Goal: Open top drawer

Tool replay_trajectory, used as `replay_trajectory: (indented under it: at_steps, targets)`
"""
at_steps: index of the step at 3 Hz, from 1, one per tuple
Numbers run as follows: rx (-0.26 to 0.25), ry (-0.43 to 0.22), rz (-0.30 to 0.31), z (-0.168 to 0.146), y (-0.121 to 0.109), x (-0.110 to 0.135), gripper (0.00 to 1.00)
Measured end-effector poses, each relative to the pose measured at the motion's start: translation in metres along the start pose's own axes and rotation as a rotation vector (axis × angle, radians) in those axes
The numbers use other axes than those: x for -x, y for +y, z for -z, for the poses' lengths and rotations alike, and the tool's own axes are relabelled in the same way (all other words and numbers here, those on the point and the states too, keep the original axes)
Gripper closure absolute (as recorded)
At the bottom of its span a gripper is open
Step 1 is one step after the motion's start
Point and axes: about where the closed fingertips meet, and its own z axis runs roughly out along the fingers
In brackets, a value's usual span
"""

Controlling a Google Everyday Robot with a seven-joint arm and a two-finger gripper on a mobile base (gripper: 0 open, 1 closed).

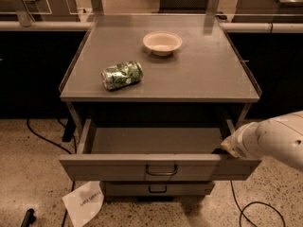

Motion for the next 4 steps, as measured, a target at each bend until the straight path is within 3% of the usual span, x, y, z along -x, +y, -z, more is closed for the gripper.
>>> replay_trajectory:
  at_steps: [1, 3, 4]
  targets:
    - [0.000, 0.000, 0.000, 0.000, 0.000, 0.000, 1.00]
    - [0.040, 0.037, 0.079, 0.010, 0.025, -0.007, 1.00]
    - [0.125, 0.056, 0.105, 0.040, 0.074, -0.049, 1.00]
